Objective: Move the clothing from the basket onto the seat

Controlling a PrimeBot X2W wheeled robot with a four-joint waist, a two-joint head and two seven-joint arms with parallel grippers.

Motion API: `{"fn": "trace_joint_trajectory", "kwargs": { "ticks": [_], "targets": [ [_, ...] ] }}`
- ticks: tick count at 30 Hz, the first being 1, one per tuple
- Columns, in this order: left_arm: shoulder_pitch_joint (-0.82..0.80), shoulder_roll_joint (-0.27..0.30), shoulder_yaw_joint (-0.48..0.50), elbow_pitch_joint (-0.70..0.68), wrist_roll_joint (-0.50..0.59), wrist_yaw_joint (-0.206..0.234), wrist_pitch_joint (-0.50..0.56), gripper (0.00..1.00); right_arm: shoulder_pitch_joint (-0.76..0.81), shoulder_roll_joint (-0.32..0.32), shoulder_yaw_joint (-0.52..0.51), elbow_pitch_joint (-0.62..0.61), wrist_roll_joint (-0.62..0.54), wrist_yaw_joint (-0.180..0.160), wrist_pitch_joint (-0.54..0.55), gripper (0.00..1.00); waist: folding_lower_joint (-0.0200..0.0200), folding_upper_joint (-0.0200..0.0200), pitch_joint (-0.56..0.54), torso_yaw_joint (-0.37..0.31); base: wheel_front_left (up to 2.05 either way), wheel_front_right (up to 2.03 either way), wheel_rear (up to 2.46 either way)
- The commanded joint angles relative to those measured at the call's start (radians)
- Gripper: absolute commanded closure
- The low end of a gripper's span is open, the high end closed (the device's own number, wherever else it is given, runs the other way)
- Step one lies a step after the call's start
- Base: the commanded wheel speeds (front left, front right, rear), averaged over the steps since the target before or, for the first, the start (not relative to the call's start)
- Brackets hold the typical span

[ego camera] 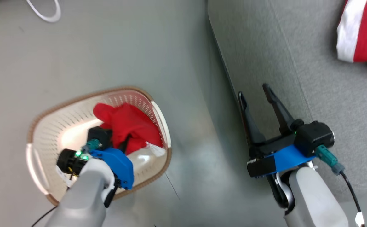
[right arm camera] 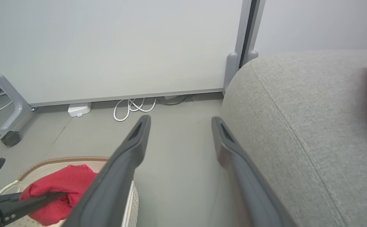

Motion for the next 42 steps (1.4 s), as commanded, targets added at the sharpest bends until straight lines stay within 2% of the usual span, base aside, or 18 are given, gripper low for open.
{"fn": "trace_joint_trajectory", "kwargs": {
  "ticks": [1,10,19,24,31,42],
  "targets": [
    [0.021,-0.004,-0.009,-0.01,-0.002,-0.003,-0.006,1.0,0.021,-0.001,-0.002,0.005,-0.006,-0.001,0.005,0.0,0.0001,0.0,-0.142,0.069,0.0,0.0,0.0],
    [0.087,-0.025,-0.153,-0.174,-0.097,-0.005,-0.007,1.0,0.128,-0.001,0.007,0.01,-0.023,-0.001,0.08,0.0,0.0001,0.0,-0.394,0.151,0.0,0.0,0.0],
    [0.006,-0.029,-0.295,-0.34,-0.254,-0.006,0.044,1.0,0.244,-0.001,0.0,-0.008,-0.003,-0.001,0.13,0.0,0.0001,0.0,-0.537,0.22,0.0,0.0,0.0],
    [-0.04,-0.029,-0.328,-0.394,-0.319,-0.006,0.066,1.0,0.275,-0.001,0.014,-0.024,-0.002,-0.001,0.154,0.0,0.0001,0.0,-0.581,0.233,0.0,0.0,0.0],
    [-0.098,-0.029,-0.385,-0.442,-0.372,0.021,0.097,1.0,0.288,-0.002,0.023,-0.048,-0.005,-0.001,0.174,0.0,0.0001,0.0,-0.605,0.244,0.0,0.0,0.0],
    [-0.098,-0.029,-0.45,-0.413,-0.418,0.043,0.084,1.0,0.282,-0.002,0.046,-0.047,-0.005,-0.001,0.188,0.0,0.0001,0.0,-0.604,0.236,0.0,0.0,0.0]
  ]
}}
